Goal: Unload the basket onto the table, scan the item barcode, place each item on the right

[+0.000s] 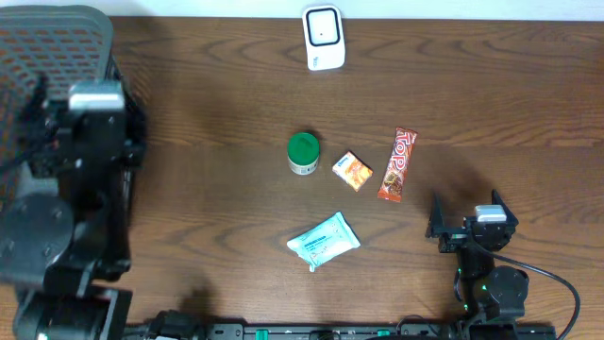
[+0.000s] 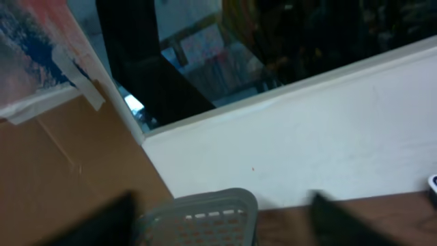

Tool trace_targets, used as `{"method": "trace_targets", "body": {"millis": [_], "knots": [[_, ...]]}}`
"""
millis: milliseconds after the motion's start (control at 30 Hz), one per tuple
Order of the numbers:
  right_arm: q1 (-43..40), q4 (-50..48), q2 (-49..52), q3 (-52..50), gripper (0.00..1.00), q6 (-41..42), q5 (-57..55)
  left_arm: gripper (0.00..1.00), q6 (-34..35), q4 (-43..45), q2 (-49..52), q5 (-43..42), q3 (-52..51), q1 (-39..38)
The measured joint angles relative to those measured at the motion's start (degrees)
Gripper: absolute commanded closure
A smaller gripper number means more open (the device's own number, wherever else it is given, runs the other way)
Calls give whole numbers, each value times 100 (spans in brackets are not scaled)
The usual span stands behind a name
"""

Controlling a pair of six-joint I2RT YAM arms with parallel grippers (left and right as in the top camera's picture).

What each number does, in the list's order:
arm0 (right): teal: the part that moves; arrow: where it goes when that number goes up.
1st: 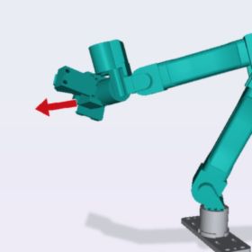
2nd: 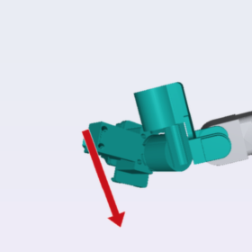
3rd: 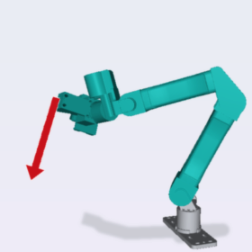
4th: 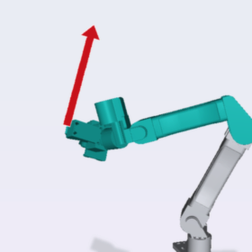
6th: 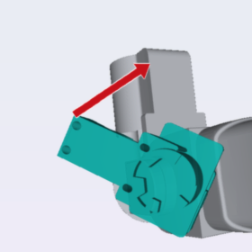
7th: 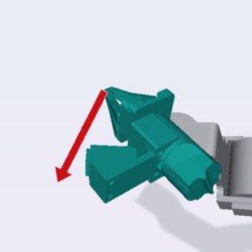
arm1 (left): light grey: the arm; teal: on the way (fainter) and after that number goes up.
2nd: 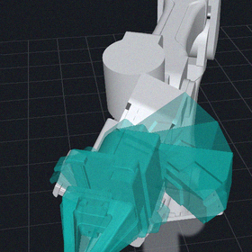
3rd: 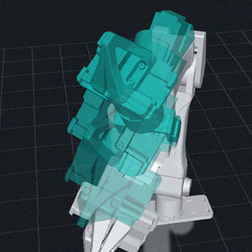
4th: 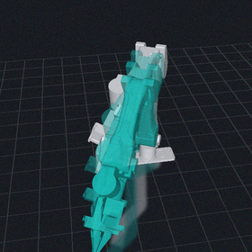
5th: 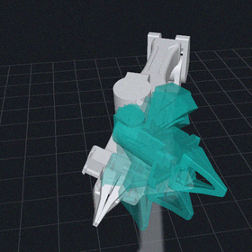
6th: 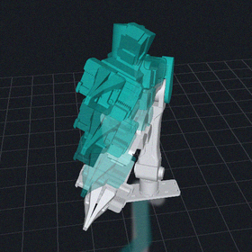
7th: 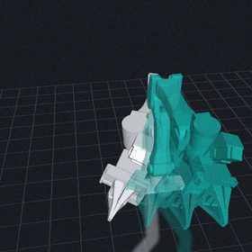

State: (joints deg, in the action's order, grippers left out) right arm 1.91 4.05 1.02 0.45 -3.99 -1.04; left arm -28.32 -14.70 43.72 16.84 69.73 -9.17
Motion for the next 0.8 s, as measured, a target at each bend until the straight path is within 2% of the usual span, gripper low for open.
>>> {"method": "trace_targets", "body": {"millis": [300,800], "knots": [[0,0,0,0,1,0,0,2,17,-20,-925,-1569,-61,708],[0,-243,-2,-4,1,-120,-118,2,153,-2,-2358,-2400,-83,800]]}}
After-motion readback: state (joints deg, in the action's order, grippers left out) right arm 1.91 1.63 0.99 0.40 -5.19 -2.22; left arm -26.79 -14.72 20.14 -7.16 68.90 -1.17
